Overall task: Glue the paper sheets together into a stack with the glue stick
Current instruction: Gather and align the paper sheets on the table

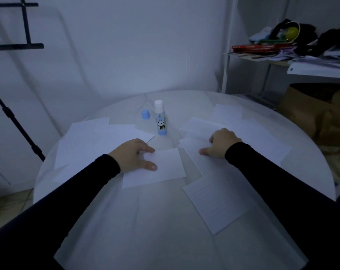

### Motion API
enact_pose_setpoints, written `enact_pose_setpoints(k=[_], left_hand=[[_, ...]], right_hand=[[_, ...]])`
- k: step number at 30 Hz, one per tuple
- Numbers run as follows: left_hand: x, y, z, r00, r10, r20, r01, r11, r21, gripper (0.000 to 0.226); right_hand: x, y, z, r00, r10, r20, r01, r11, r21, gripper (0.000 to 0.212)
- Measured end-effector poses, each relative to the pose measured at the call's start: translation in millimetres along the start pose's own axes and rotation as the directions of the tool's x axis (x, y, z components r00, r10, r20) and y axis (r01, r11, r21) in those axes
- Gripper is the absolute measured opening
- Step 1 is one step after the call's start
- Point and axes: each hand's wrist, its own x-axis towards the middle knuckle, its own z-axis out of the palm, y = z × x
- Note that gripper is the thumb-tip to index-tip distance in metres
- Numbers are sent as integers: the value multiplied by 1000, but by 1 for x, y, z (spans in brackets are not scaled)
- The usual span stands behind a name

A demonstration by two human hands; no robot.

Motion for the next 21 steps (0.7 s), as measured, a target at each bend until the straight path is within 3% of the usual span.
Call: enact_pose_setpoints(k=[6,11,14,17,19,21], left_hand=[[0,0,0,1000,0,1,0,1000,-6,59],[0,-2,1,1000,9,-21,-9,1000,-27,60],[0,-3,1,1000,5,-16,-6,999,-47,63],[0,-3,0,1000,10,-16,-11,999,-46,58],[-2,-2,-7,998,15,-56,-19,998,-61,48],[-7,-1,-20,989,15,-144,-45,977,-208,30]], right_hand=[[-3,1,2,998,-34,-54,43,984,171,58],[-6,-1,-5,978,-133,-162,178,934,311,20],[-10,-9,-16,937,-212,-276,306,881,361,34],[-20,-24,-28,877,-317,-362,456,787,415,32],[-24,-34,-36,845,-412,-341,529,734,425,31],[-26,-44,-44,821,-516,-244,570,718,400,34]])
